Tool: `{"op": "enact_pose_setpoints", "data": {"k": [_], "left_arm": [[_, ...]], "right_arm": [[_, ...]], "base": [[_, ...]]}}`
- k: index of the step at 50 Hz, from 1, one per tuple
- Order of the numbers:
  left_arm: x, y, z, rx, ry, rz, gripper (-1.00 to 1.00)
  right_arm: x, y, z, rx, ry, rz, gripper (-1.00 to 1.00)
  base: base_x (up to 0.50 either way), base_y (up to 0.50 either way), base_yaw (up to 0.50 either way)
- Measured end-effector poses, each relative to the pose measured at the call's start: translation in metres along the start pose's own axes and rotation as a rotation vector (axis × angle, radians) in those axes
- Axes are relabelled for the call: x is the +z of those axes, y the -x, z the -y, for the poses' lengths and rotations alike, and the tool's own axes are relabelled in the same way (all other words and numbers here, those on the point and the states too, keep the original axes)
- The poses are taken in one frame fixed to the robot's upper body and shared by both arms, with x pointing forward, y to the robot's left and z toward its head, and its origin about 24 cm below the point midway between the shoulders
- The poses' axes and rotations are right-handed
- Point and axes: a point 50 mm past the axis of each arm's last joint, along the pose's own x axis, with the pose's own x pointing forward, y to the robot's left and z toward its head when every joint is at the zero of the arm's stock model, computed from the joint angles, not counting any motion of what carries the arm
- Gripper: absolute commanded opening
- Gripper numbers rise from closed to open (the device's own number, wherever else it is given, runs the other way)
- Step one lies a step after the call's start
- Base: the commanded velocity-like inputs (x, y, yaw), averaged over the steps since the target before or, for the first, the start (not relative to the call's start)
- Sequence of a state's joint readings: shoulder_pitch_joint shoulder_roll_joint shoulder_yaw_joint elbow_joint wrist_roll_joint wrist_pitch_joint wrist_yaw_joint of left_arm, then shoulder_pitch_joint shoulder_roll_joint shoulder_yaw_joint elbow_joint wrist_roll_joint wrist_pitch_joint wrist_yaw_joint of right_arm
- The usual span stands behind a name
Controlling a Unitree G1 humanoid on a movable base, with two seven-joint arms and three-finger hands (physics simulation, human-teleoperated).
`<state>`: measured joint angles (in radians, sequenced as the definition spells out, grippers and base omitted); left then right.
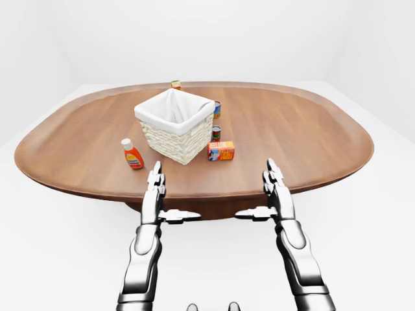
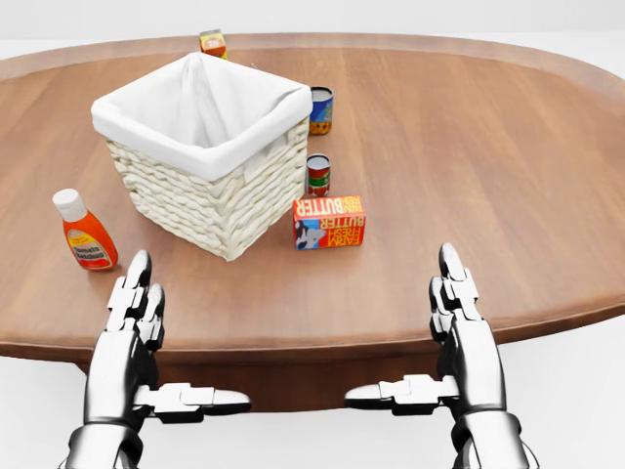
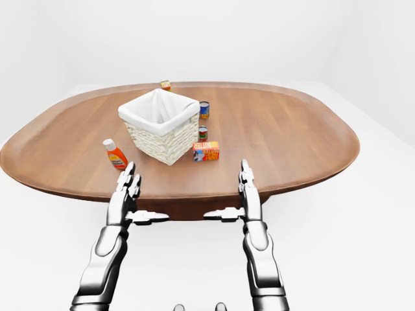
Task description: Pick up the butter and put it in the basket.
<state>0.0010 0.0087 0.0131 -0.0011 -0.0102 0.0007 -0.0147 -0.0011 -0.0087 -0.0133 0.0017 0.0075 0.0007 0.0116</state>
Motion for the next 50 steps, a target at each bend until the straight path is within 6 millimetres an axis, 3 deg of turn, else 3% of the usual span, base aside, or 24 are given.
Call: {"op": "enact_pose_setpoints", "data": {"k": [12, 38, 50], "left_arm": [[0.002, 0.002, -0.005, -0.002, 0.005, 0.005, 1.00], [0.003, 0.003, -0.007, 0.001, 0.005, 0.016, 1.00], [0.010, 0.003, -0.012, 0.007, 0.011, 0.020, 1.00]], "right_arm": [[-0.001, 0.000, 0.005, -0.008, 0.007, -0.007, 1.00], [-0.002, 0.000, 0.007, -0.013, 0.024, -0.014, 1.00], [0.002, 0.001, 0.009, -0.021, 0.034, -0.019, 1.00]], "base": [[0.00, 0.00, 0.00], [0.00, 0.50, 0.00], [0.00, 0.04, 0.00]]}}
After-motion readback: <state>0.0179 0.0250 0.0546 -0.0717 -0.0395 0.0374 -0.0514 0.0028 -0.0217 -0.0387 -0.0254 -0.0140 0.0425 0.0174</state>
